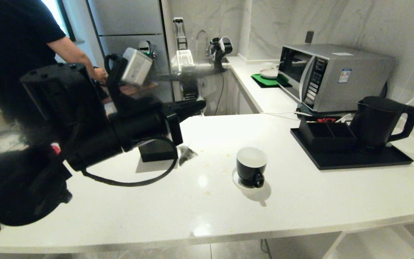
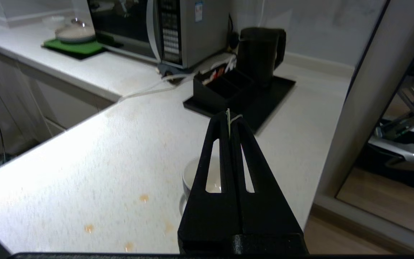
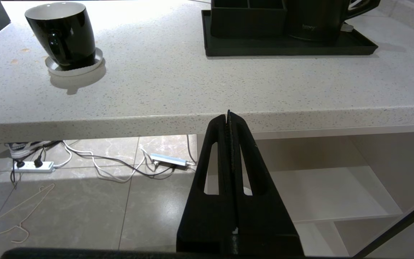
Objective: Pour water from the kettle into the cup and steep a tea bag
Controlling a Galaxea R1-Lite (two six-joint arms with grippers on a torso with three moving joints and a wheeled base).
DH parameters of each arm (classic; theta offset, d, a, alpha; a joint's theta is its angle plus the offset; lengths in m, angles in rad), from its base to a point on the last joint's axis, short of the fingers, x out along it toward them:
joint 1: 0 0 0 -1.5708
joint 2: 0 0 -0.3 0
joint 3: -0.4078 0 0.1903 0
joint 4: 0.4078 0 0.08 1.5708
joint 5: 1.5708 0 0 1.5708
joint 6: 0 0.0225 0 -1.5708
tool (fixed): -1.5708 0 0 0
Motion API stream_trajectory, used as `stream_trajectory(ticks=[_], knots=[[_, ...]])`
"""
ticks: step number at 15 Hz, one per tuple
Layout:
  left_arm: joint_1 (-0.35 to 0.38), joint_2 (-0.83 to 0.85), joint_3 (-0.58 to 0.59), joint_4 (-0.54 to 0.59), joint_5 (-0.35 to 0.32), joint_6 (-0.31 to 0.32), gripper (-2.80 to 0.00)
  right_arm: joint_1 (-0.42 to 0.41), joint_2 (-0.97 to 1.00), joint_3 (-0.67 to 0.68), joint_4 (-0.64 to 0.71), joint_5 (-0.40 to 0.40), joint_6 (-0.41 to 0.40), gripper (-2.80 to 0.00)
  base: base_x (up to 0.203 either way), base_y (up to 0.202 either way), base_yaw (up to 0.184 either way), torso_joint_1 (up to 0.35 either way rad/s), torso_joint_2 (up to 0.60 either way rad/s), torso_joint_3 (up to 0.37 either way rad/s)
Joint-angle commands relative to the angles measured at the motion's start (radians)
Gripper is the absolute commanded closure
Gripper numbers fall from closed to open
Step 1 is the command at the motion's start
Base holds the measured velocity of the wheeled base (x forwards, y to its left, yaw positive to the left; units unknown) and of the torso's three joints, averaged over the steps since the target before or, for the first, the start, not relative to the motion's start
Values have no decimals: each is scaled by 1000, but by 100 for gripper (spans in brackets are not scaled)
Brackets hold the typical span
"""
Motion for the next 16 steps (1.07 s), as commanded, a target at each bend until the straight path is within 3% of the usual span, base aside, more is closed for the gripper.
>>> stream_trajectory(ticks=[1, 7, 16], knots=[[-2, 46, -65, 6, -2, -1, 0, -1, 2, 0, 0, 0, 0, 0, 0, 0, 0, 0, 0, 0], [-22, 85, -264, 213, -5, -1, 0, 1, 2, 0, 0, 0, 0, 0, 0, 0, 0, 0, 0, 0], [-73, 308, -519, 235, -2, -1, 0, -1, 2, 0, 0, 0, 0, 0, 0, 0, 0, 0, 0, 0]])
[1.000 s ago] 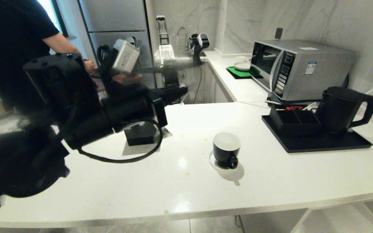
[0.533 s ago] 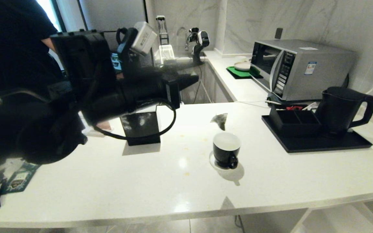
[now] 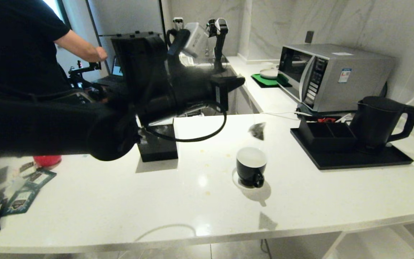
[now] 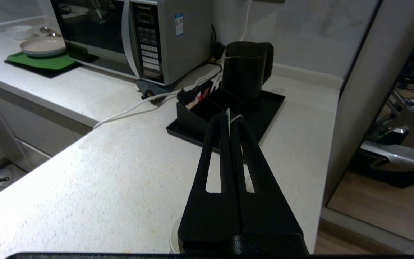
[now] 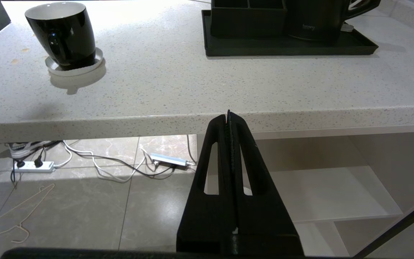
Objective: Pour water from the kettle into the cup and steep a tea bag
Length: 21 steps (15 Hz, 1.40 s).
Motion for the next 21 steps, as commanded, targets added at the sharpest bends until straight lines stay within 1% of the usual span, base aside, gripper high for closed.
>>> stream_trajectory(ticks=[1, 4, 9, 15, 17, 21], knots=[[-3, 77, -62, 9, -2, -1, 0, 1, 2, 0, 0, 0, 0, 0, 0, 0, 0, 0, 0, 0], [-18, 136, -141, 68, -5, -1, 0, 0, 2, 0, 0, 0, 0, 0, 0, 0, 0, 0, 0, 0], [-51, 268, -294, 74, -4, -1, 0, -1, 2, 0, 0, 0, 0, 0, 0, 0, 0, 0, 0, 0], [-98, 293, -302, 74, -2, -1, 0, 0, 2, 0, 0, 0, 0, 0, 0, 0, 0, 0, 0, 0], [-116, 300, -304, 74, 12, -2, 0, -1, 2, 0, 0, 0, 0, 0, 0, 0, 0, 0, 0, 0], [-130, 299, -301, 74, 19, -1, 0, 0, 2, 0, 0, 0, 0, 0, 0, 0, 0, 0, 0, 0]])
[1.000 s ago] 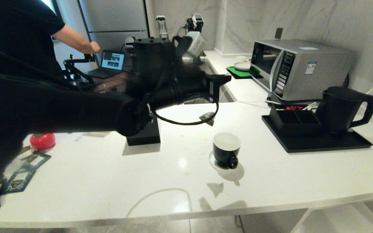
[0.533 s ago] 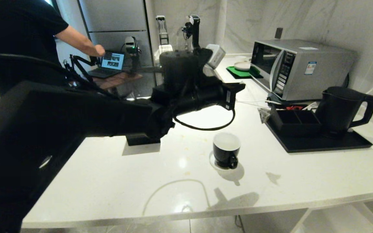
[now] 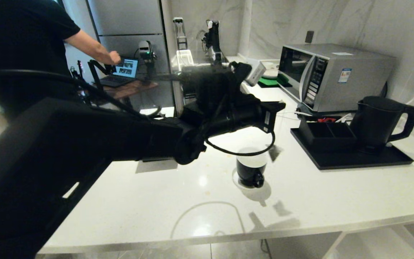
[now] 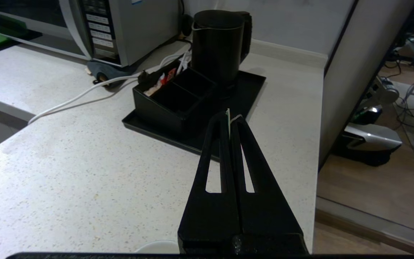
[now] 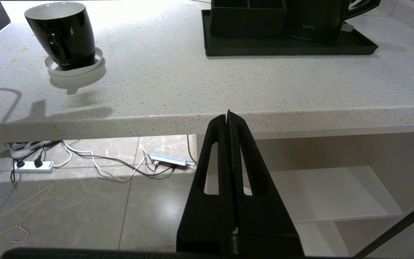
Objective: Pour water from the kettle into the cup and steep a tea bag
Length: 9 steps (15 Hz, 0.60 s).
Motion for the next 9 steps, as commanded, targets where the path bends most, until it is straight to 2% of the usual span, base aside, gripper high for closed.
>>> stream_trajectory(ticks=[1, 9], knots=[[-9, -2, 1, -4, -1, -1, 0, -1, 2, 0, 0, 0, -1, 0, 0, 0, 0, 0, 0, 0], [-29, 15, -1, -4, 0, -1, 0, 0, 2, 0, 0, 0, -1, 0, 0, 0, 0, 0, 0, 0]])
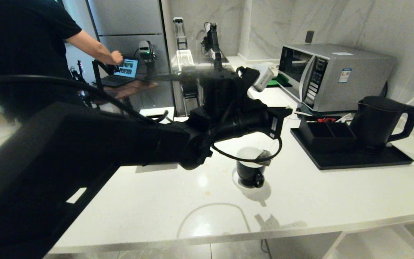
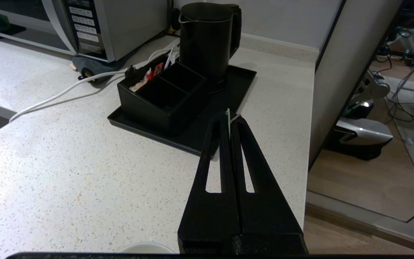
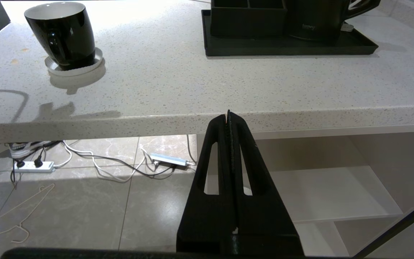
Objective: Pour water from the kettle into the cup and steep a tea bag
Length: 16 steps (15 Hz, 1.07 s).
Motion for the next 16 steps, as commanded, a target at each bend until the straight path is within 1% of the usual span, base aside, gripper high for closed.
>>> stream_trajectory(ticks=[1, 13, 16], knots=[[-1, 0, -1, -4, -2, -1, 0, -1, 2, 0, 0, 0, 0, 0, 0, 0, 0, 0, 0, 0], [-1, -5, 7, -1, -2, 1, 0, 0, 2, 0, 0, 0, 0, 0, 0, 0, 0, 0, 0, 0], [-1, -12, 3, 47, -2, 2, 0, 0, 2, 0, 0, 0, 0, 0, 0, 0, 0, 0, 0, 0]])
